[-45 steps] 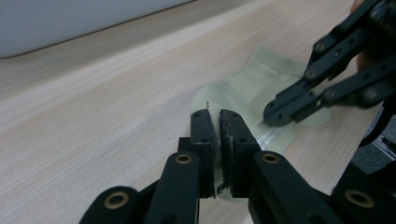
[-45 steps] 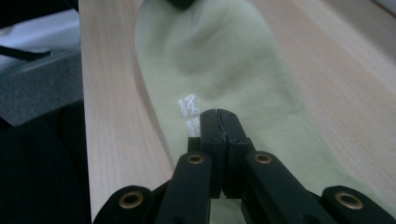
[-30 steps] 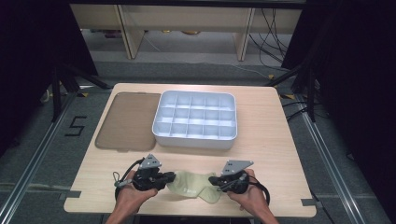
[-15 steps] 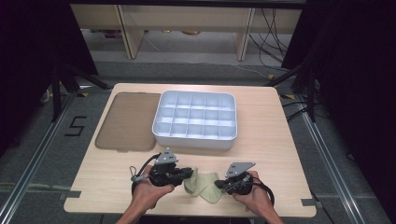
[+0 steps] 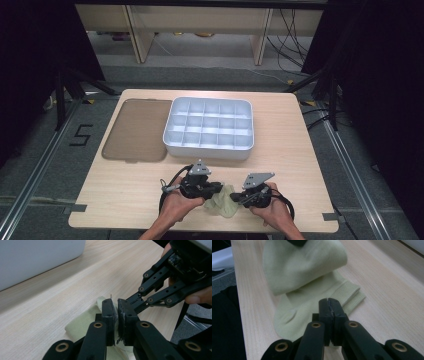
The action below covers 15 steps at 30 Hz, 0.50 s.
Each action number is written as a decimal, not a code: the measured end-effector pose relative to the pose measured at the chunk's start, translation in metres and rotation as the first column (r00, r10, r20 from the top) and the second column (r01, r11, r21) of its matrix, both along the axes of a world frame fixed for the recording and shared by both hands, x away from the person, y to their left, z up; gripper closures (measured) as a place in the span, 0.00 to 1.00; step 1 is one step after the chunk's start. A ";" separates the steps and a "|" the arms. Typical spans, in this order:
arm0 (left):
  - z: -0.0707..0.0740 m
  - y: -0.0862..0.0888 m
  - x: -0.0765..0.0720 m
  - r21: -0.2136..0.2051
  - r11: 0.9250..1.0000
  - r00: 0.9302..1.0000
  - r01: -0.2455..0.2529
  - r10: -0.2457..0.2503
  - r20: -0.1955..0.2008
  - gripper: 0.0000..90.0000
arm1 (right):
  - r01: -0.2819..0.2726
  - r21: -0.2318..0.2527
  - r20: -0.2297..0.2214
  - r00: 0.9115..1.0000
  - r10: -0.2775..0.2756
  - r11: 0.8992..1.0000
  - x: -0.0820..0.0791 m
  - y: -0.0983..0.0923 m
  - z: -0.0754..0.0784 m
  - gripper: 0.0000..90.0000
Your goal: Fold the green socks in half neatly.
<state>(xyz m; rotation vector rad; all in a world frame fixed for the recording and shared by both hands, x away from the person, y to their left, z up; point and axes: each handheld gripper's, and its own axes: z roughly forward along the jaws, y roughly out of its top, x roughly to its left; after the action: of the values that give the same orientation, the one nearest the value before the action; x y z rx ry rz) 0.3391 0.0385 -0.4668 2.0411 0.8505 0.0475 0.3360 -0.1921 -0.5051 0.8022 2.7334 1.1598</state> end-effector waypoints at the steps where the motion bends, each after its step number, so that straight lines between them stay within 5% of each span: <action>1: -0.002 -0.002 0.000 -0.001 1.000 1.000 -0.003 0.003 -0.007 0.93 | -0.008 -0.001 0.015 1.000 0.008 1.000 0.002 -0.001 0.000 1.00; 9: -0.012 -0.011 0.003 0.036 0.999 1.000 0.008 -0.007 -0.010 0.92 | 0.037 0.066 0.020 0.999 -0.038 0.997 0.005 -0.015 0.007 0.98; 13: -0.015 -0.015 0.003 0.041 0.999 1.000 0.006 -0.006 -0.010 0.91 | 0.065 0.070 0.025 0.997 -0.067 0.995 0.005 -0.025 0.011 0.98; 15: -0.018 -0.021 0.002 0.078 0.997 1.000 0.030 -0.030 -0.008 0.91 | 0.067 0.063 0.023 0.997 -0.069 0.996 0.006 -0.028 0.010 0.98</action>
<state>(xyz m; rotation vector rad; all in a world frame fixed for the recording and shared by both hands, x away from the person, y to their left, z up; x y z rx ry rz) 0.3414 0.0180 -0.4850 2.1274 0.8338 0.0578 0.3417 -0.2196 -0.4951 0.8749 2.6399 1.2383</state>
